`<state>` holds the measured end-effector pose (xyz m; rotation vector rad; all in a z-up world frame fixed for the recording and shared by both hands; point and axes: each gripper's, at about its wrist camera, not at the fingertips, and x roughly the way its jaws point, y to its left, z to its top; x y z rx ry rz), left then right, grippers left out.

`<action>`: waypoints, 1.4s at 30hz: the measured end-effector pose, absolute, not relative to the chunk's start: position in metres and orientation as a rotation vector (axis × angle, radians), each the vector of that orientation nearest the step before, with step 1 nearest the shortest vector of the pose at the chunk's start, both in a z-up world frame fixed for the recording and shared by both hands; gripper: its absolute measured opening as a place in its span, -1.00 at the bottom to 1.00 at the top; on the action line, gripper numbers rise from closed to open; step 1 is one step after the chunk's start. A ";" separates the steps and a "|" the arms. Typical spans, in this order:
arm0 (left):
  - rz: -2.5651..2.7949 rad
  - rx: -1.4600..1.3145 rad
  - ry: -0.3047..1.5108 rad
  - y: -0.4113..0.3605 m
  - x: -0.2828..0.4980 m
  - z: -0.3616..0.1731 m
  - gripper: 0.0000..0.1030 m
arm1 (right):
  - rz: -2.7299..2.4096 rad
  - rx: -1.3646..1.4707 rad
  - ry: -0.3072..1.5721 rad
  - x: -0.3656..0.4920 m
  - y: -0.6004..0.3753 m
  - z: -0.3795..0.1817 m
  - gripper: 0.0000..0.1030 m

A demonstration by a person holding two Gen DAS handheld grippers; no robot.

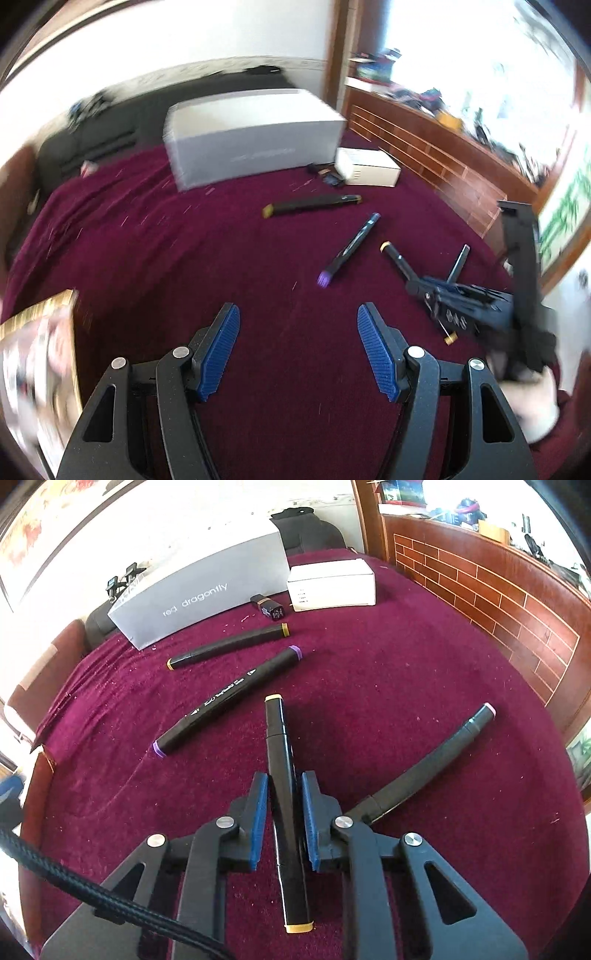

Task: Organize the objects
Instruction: 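Grasp the yellow-capped black marker with the right tool, then grasp the purple-capped black marker with the left tool, then carry both held markers toward the tray with both tools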

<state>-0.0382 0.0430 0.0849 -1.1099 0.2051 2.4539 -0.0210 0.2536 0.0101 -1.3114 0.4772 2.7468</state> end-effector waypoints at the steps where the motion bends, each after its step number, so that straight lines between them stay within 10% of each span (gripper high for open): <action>1: 2.443 -1.107 0.237 0.052 -0.045 0.083 0.17 | 2.747 -1.311 0.487 -0.021 0.254 0.010 -0.71; 26: 2.396 -1.073 0.575 0.161 -0.117 0.015 0.16 | 2.743 -1.317 0.615 -0.022 0.264 0.007 -0.70; 31: 2.358 -1.126 0.560 0.165 -0.111 0.018 -0.71 | 2.744 -1.312 0.626 -0.021 0.265 0.007 -0.69; 42: 2.301 -1.212 0.476 0.131 -0.070 0.021 -0.78 | 2.744 -1.311 0.638 -0.020 0.265 0.007 -0.68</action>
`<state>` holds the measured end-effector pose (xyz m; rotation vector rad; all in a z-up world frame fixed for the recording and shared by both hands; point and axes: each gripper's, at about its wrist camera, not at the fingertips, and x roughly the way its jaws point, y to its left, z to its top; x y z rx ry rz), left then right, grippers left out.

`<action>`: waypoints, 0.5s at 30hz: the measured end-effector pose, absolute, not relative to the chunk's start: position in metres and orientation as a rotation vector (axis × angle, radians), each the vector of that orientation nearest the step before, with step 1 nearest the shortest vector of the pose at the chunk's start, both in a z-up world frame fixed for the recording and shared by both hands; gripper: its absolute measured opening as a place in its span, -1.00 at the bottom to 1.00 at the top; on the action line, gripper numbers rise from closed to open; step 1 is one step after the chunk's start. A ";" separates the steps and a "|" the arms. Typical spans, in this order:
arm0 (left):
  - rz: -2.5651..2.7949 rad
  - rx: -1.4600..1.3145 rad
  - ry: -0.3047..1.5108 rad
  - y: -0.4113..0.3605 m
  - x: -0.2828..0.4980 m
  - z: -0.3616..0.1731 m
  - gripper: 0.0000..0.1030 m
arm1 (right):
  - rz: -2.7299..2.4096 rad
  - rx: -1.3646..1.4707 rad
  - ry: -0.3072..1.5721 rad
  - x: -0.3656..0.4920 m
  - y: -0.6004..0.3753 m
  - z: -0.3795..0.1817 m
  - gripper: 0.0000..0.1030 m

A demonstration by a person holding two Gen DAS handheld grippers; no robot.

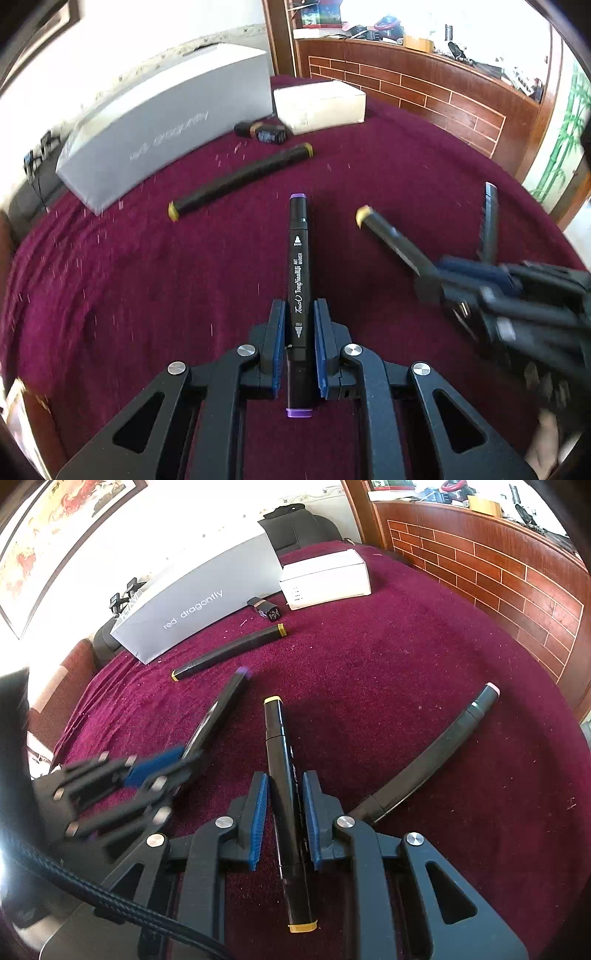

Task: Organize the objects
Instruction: 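Carry both held markers toward the tray with both tools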

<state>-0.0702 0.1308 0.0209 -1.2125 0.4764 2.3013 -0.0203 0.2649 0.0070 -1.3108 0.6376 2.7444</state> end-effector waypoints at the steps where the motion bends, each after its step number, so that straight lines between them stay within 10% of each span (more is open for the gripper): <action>1: 2.297 -1.223 0.458 0.128 -0.067 0.021 -0.78 | 2.744 -1.311 0.638 -0.020 0.265 0.007 -0.68; 11: 2.383 -1.203 0.385 0.138 -0.074 0.019 -0.52 | 2.757 -1.299 0.591 -0.020 0.261 0.007 -0.58; 15: 2.475 -1.244 0.292 0.122 -0.083 0.013 0.26 | 2.764 -1.295 0.618 -0.019 0.262 0.007 -0.56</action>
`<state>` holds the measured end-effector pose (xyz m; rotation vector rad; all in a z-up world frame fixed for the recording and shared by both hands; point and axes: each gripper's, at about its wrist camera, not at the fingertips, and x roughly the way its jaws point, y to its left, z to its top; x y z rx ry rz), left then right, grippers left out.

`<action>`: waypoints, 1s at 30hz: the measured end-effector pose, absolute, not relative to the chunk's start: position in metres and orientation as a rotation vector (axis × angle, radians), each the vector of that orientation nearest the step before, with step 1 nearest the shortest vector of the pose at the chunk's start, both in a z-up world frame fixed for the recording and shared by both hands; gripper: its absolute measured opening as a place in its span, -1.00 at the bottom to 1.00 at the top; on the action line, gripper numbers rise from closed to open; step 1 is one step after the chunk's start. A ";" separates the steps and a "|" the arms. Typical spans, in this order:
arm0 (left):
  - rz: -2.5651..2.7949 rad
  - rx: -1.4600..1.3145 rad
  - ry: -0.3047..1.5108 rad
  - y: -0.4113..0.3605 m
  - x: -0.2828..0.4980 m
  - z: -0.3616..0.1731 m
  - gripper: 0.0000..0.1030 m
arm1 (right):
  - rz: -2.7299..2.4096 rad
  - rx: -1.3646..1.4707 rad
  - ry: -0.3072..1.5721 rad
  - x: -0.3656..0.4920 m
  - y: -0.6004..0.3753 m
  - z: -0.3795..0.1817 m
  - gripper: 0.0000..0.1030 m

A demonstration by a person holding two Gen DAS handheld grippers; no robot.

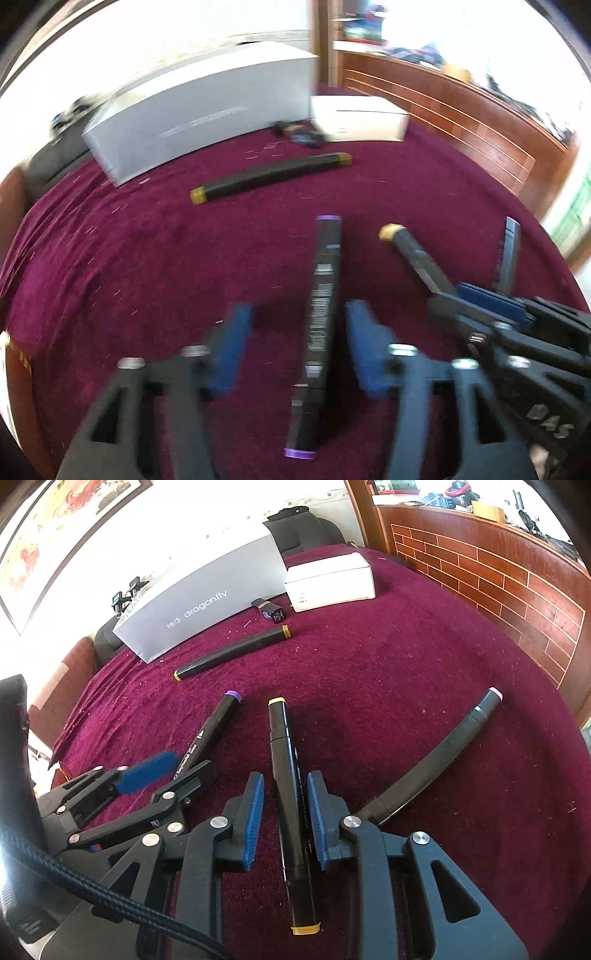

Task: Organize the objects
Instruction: 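Carry both held markers toward the tray with both tools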

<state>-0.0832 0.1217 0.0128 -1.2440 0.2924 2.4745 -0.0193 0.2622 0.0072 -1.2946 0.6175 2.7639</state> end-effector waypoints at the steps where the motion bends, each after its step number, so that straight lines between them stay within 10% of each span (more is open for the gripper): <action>1: 2.465 -1.264 0.261 0.118 -0.085 0.012 0.26 | 2.766 -1.294 0.608 -0.019 0.261 0.007 -0.56; 5: 2.438 -1.244 0.323 0.116 -0.075 0.013 0.08 | 2.773 -1.294 0.580 -0.019 0.258 0.008 -0.49; 7: 2.403 -1.227 0.358 0.114 -0.065 0.016 -0.72 | 2.775 -1.292 0.582 -0.019 0.258 0.008 -0.49; 8: 2.388 -1.236 0.370 0.112 -0.058 0.018 -0.77 | 2.776 -1.291 0.584 -0.019 0.258 0.008 -0.48; 30: 2.447 -1.207 0.354 0.088 -0.020 0.018 -0.78 | 2.746 -1.335 0.421 -0.024 0.241 0.011 -0.36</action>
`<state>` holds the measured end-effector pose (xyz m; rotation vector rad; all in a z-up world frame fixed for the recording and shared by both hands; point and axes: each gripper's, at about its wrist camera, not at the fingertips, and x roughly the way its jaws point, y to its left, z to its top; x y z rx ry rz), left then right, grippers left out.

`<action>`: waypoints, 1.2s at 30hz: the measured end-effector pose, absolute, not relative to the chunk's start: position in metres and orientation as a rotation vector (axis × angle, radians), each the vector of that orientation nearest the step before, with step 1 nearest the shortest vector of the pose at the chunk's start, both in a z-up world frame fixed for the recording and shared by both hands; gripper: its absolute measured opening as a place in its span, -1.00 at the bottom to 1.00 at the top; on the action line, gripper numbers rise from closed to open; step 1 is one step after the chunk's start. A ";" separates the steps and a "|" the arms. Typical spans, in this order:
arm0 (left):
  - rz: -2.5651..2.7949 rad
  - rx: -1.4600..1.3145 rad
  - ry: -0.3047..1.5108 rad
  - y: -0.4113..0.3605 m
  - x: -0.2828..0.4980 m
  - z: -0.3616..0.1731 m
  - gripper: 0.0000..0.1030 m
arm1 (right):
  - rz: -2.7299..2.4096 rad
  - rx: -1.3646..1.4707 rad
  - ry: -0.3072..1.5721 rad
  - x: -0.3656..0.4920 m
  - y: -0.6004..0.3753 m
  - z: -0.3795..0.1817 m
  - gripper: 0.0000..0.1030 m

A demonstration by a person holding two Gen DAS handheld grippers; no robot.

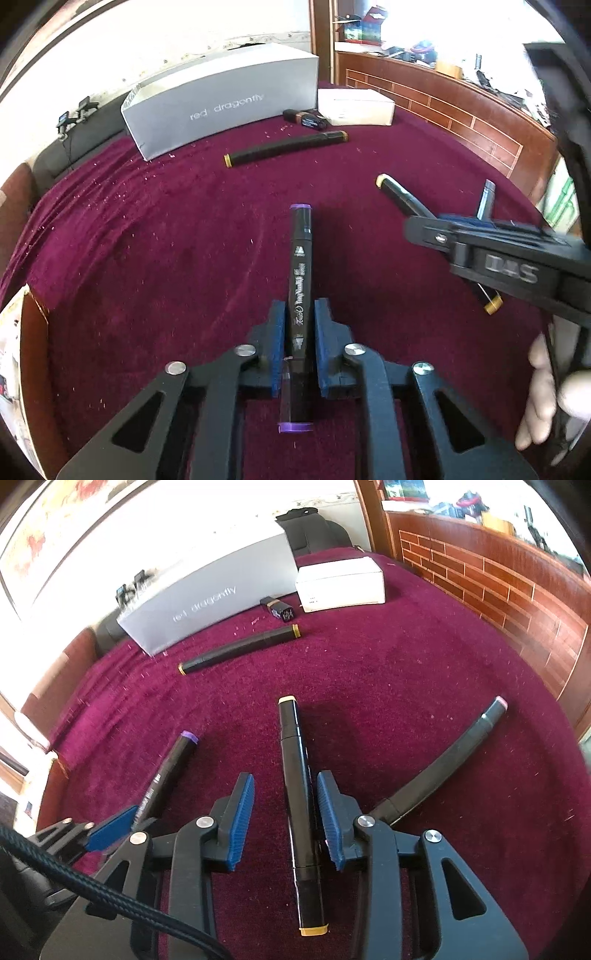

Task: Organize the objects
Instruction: 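Carry both held markers toward the tray with both tools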

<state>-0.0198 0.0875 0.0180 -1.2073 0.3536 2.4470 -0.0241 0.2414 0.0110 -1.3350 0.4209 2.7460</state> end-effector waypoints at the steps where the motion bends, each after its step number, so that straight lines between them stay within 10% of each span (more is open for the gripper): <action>1: 2.437 -1.210 0.352 0.084 -0.015 0.019 -0.78 | 2.726 -1.357 0.355 -0.027 0.236 0.012 -0.36; 7: 2.446 -1.230 0.264 0.054 0.000 0.020 -0.78 | 2.630 -1.425 0.105 -0.035 0.215 0.012 -0.42; 10: 2.455 -1.242 0.212 0.038 0.005 0.021 -0.78 | 2.626 -1.429 0.129 -0.033 0.215 0.013 -0.75; 36: 2.485 -1.119 0.069 -0.006 0.063 0.062 -0.77 | 2.771 -1.384 0.354 0.028 0.189 0.046 -0.76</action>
